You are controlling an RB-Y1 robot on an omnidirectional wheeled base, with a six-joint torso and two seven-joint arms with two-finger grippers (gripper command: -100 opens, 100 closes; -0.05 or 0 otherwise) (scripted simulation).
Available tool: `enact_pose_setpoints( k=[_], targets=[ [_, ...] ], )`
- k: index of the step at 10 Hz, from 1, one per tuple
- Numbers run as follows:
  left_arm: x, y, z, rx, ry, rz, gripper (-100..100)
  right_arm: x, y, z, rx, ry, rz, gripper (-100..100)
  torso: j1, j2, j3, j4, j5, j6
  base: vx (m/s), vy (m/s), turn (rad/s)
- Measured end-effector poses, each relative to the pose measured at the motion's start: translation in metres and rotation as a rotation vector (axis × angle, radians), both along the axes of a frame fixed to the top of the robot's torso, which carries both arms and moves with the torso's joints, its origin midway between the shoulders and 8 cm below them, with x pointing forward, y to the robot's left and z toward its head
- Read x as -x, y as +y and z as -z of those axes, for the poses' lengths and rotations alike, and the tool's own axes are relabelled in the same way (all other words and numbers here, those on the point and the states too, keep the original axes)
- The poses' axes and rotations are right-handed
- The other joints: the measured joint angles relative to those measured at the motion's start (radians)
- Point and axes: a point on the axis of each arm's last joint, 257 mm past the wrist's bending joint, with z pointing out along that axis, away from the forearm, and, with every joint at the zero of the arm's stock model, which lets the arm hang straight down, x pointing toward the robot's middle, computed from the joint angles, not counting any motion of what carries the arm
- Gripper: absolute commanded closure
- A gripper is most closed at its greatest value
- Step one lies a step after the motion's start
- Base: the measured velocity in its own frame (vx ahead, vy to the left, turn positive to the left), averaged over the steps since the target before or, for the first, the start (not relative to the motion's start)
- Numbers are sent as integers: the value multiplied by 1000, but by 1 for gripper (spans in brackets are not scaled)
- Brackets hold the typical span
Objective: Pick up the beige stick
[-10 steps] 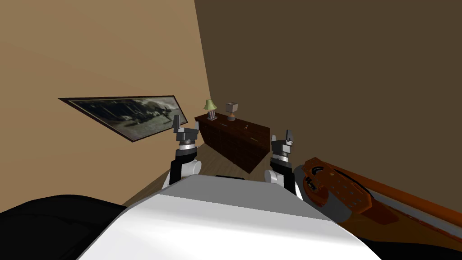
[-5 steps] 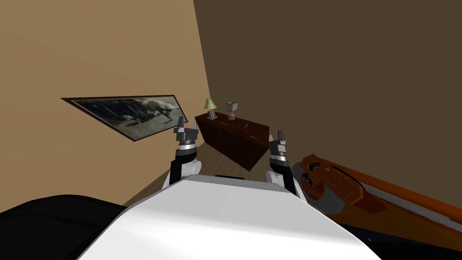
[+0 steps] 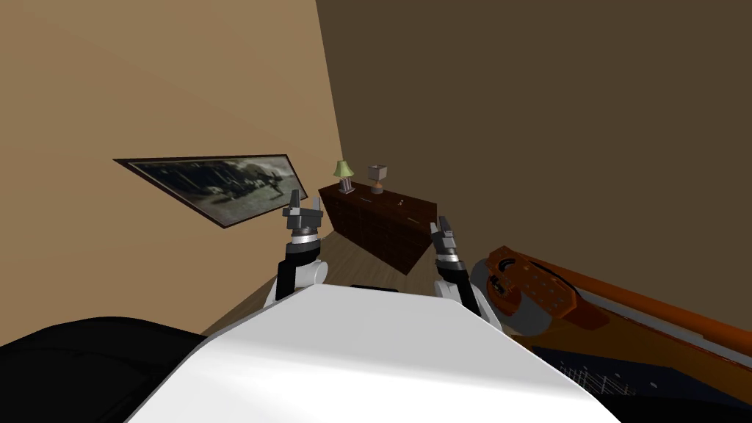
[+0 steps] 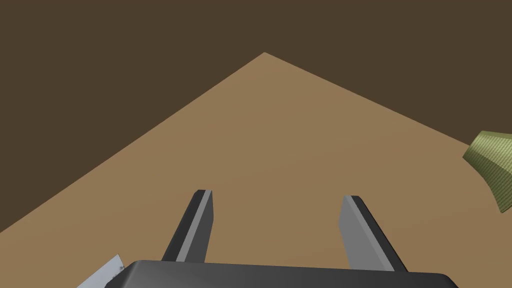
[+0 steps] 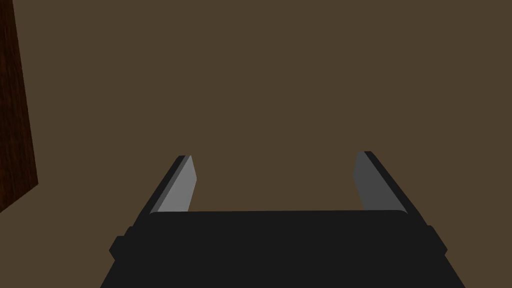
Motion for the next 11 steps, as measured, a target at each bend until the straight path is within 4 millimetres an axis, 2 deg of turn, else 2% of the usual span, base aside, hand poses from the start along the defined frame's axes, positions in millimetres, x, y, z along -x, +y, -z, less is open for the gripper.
enact_pose_setpoints(
  k=[3, 7, 11],
  targets=[
    [0, 0, 0, 0, 0, 0, 0, -5, 8, 17, 81, 34, -40, -100, 0, -1, 0, 0, 0, 0, -70, 46, -19],
    [0, 0, 0, 0, 0, 0, 0, -11, 17, 51, 210, 96, -96, -100, 1, -1, -1, 0, 0, 0, -64, 47, -11],
    [0, 0, 0, 0, 0, 0, 0, -12, 20, 94, 358, 164, -154, -100, 1, -2, -1, 0, 0, 0, -53, 59, 2]
  ],
)
